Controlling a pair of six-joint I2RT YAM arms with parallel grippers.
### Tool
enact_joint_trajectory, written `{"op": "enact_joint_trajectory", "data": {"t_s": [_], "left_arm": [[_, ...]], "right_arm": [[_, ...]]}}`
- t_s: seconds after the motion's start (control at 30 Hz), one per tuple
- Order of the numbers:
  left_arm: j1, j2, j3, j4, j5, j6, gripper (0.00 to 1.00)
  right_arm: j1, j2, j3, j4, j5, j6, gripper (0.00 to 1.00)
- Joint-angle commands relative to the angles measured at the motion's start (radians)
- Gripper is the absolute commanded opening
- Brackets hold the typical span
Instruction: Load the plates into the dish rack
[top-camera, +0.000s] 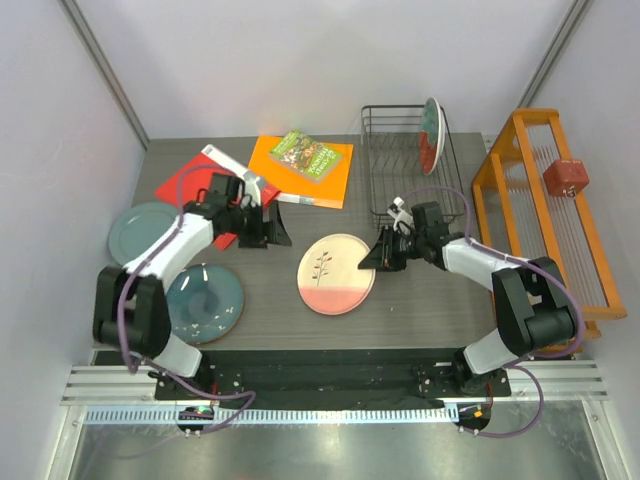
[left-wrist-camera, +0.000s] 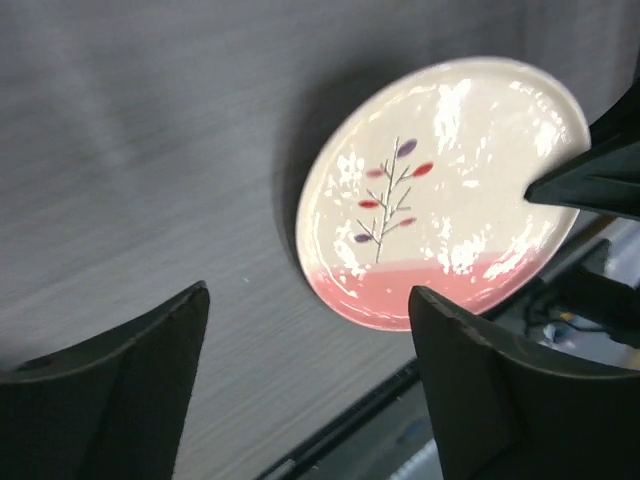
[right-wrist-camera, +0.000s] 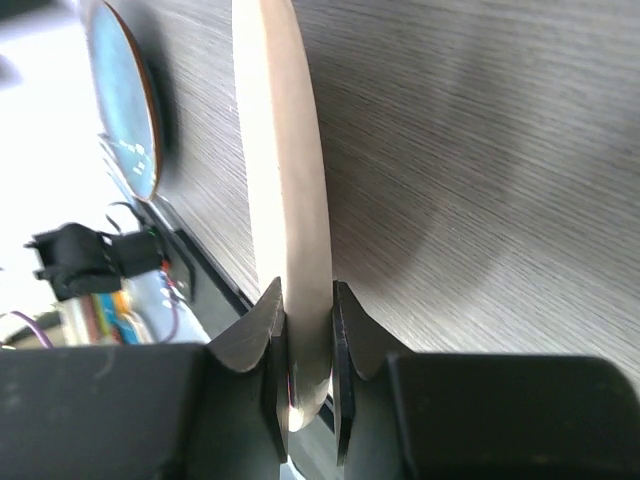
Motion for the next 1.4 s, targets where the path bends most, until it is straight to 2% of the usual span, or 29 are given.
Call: {"op": "enact_joint_trajectory", "data": {"t_s": [0.0,0.03,0.2,0.3,0.5,0.57,0.67,0.7,0.73,0.83,0.87,1.0,1.2,1.37], "left_arm": [[0.006,-0.243,0.081,-0.050,-0.220,0.111,0.87],[0.006,-0.268,0.086,-0.052,-0.250,0.114,0.99],[0.011,-0.349,0.116,-0.088,-0.455,0.192,0.99],[0.011,-0.333,0.127,-0.113,-0.561,0.197,0.99],[0.028,-0.325,0.121,-0.093,-0.491,0.137,1.00],[0.033,-0.325,0.119,-0.090,-0.471,0.120,1.00],[0.042,-0.340,0.109,-0.089,-0.517,0.129,0.99],[0.040,-0.345,0.106,-0.093,-0.580,0.140,0.99],[0.048,-0.343,0.092,-0.093,-0.705,0.130,1.00],[0.059,-0.325,0.095,-0.107,-0.770,0.151,0.99],[0.060,-0.325,0.092,-0.108,-0.772,0.151,0.99],[0.066,-0.343,0.063,-0.093,-0.714,0.133,1.00],[0.068,-0.340,0.034,-0.092,-0.674,0.116,0.99],[0.069,-0.326,0.037,-0.087,-0.671,0.117,0.99]], "right_arm": [[0.012,-0.075,0.159,-0.276,0.019,-0.200,0.02],[0.015,-0.084,0.227,-0.307,0.021,-0.217,0.01],[0.032,-0.101,0.481,-0.459,0.090,-0.314,0.01],[0.029,-0.074,0.647,-0.457,0.125,-0.345,0.01],[-0.032,0.061,0.963,-0.411,0.258,-0.359,0.01],[-0.064,0.133,1.090,-0.408,0.390,-0.354,0.01],[-0.080,0.230,1.252,-0.391,0.555,-0.381,0.01],[-0.080,0.250,1.323,-0.390,0.597,-0.388,0.01],[-0.078,0.268,1.351,-0.388,0.675,-0.391,0.01],[-0.070,0.327,1.421,-0.356,0.833,-0.409,0.01],[-0.067,0.333,1.427,-0.321,0.926,-0.414,0.01],[-0.046,0.402,1.482,-0.264,1.132,-0.486,0.01],[-0.043,0.471,1.540,-0.229,1.234,-0.560,0.01],[-0.040,0.493,1.505,-0.214,1.329,-0.628,0.01]]}}
